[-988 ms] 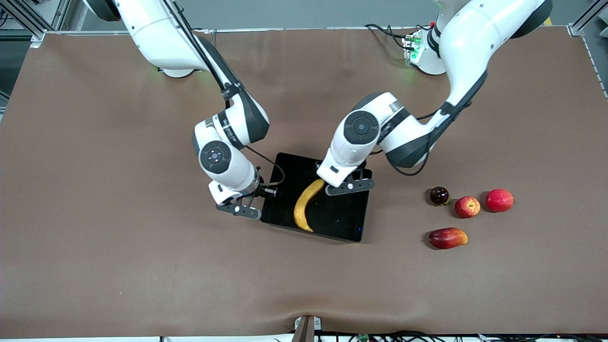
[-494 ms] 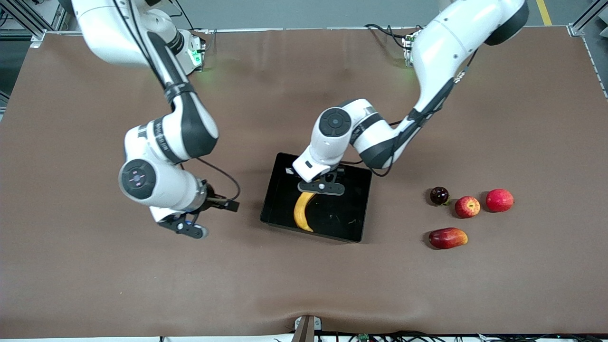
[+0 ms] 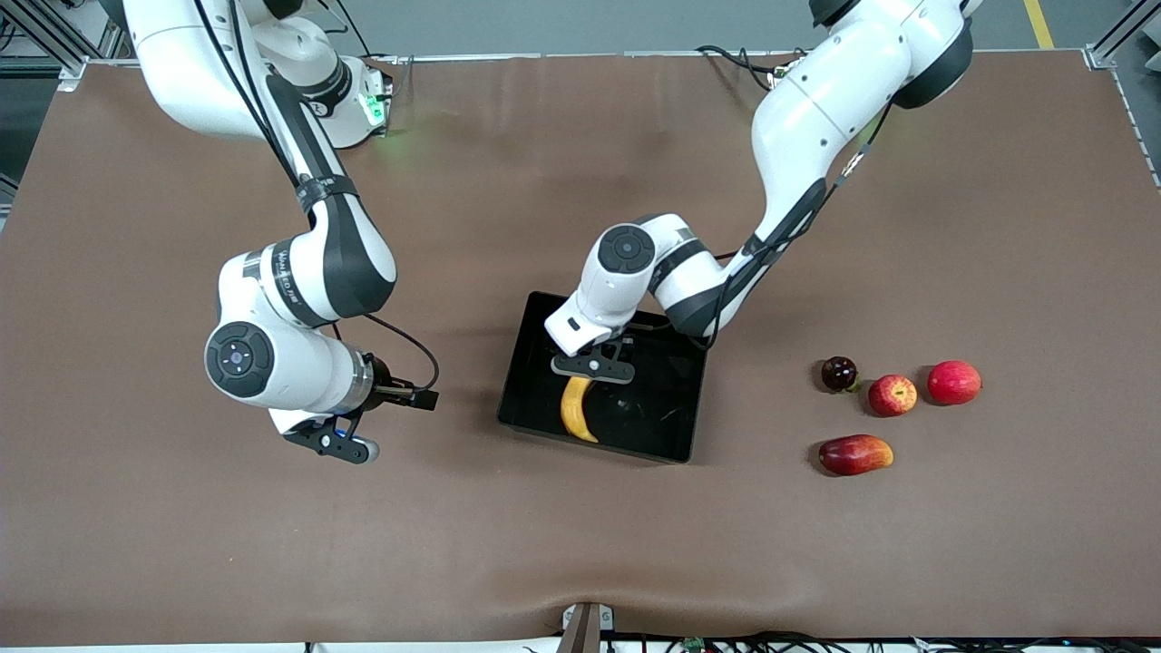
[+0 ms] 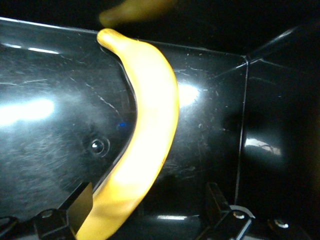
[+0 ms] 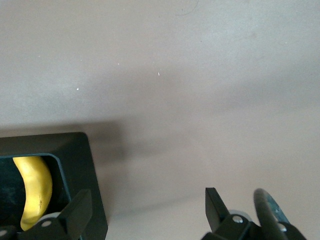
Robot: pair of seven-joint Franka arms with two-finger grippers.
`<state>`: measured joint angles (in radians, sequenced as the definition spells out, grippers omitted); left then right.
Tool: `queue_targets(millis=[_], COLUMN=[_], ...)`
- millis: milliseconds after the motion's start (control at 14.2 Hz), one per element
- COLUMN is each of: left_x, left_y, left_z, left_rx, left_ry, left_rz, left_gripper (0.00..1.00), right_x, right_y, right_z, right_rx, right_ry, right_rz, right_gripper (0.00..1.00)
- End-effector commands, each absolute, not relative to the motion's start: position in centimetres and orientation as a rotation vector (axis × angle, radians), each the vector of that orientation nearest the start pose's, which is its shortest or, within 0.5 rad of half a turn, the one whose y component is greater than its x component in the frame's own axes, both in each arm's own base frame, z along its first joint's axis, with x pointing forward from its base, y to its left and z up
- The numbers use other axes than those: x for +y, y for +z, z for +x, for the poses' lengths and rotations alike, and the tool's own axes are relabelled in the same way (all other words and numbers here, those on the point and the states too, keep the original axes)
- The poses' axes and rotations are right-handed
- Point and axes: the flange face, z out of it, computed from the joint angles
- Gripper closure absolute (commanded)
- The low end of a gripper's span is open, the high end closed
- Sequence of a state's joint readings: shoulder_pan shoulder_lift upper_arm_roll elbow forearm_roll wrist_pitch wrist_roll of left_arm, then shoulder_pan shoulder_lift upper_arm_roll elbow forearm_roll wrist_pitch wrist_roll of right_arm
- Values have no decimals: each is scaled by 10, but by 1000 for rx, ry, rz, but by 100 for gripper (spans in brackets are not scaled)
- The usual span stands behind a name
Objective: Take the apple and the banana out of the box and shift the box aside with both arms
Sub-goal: 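Close the left gripper on the banana inside the tray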
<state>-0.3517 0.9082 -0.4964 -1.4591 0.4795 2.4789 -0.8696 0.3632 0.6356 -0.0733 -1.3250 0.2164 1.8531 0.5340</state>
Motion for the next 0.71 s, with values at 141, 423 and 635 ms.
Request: queue_targets(millis=[141,423,635], left_x=[-508,-520,-527], left_y=[174,184,199], left_z=[540,537,535], left_rx=[243,239,257], left_ry=[-284,-300,-323], left_rz=[-3277,-3292,-3294], left_gripper=[0,75,100], right_x=[223,218,218], right_y=[351,349,348], right_z=[679,680,679], right_rx=[417,404,402], right_ry=[270,273,275], right_rz=[-2986,-2987,-2987], right_gripper=[0,0,0])
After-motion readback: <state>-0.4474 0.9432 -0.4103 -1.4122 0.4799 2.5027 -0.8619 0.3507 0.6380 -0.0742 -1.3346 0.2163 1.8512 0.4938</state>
